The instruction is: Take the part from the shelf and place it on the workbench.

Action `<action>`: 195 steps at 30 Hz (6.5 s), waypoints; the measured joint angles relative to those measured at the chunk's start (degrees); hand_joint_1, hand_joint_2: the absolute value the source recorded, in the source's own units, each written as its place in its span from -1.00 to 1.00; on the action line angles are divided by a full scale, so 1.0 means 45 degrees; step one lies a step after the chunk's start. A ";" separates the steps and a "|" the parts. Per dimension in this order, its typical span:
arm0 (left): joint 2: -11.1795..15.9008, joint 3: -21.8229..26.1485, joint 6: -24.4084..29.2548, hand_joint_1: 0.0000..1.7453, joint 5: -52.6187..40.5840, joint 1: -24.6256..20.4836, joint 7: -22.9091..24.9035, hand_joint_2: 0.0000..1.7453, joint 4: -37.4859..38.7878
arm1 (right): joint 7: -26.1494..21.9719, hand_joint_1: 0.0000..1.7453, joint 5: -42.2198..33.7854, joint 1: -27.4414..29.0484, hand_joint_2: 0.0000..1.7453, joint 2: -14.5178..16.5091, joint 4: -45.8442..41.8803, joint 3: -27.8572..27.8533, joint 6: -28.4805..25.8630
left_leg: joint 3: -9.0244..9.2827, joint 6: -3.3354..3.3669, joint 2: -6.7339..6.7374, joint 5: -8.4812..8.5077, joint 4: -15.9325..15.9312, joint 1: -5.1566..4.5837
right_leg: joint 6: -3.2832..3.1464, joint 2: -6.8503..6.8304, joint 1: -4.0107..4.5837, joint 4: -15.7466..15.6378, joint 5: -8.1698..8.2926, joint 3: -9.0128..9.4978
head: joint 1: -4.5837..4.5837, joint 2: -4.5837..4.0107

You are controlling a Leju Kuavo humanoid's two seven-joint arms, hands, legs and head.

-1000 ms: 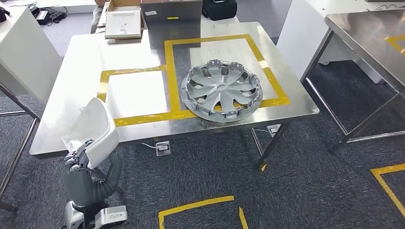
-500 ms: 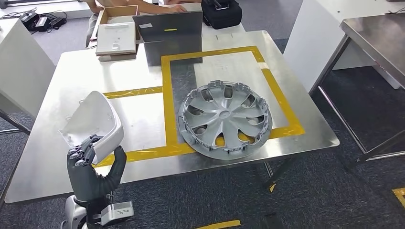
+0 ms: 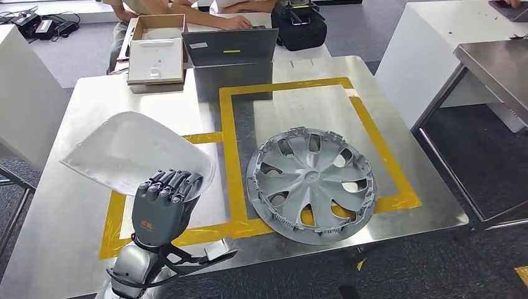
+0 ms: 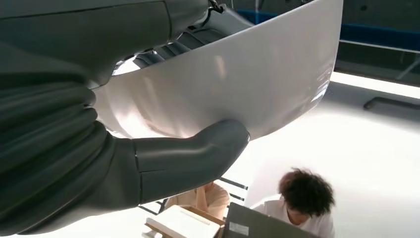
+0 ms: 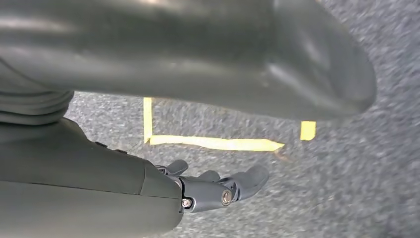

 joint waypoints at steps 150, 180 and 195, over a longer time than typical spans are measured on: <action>0.1348 -0.0713 -0.2045 -1.00 -0.0659 0.0627 0.2897 -1.00 0.0841 | 0.0533 -1.00 0.1092 -0.0023 -1.00 0.0466 0.0000 -0.0107 0.0006 | 0.2399 -0.0516 0.0538 -0.1618 -0.0630 -0.0100 | -0.0308 -0.0932 0.0090 -0.1542 0.3551 -0.1788 | 0.0034 0.0000; 0.0517 -0.1211 -0.2644 -1.00 0.1754 0.0902 0.0622 1.00 0.2123 | 0.0755 -1.00 0.0512 0.0025 -1.00 0.0563 0.0000 -0.0755 -0.0295 | 0.0525 -0.0360 0.0093 0.0242 -0.0571 -0.0161 | -0.0453 -0.0235 0.0185 -0.1657 0.2092 -0.0257 | 0.0045 0.0000; -0.0105 0.1353 -0.0670 -1.00 0.9947 0.1020 -0.2989 1.00 0.8164 | 0.0716 -1.00 0.0573 0.0034 1.00 0.0573 0.0000 -0.1027 0.0103 | 0.0494 -0.0361 0.0086 0.0249 -0.0564 -0.0163 | -0.0449 -0.0236 0.0180 -0.1654 0.2098 -0.0280 | 0.0045 0.0000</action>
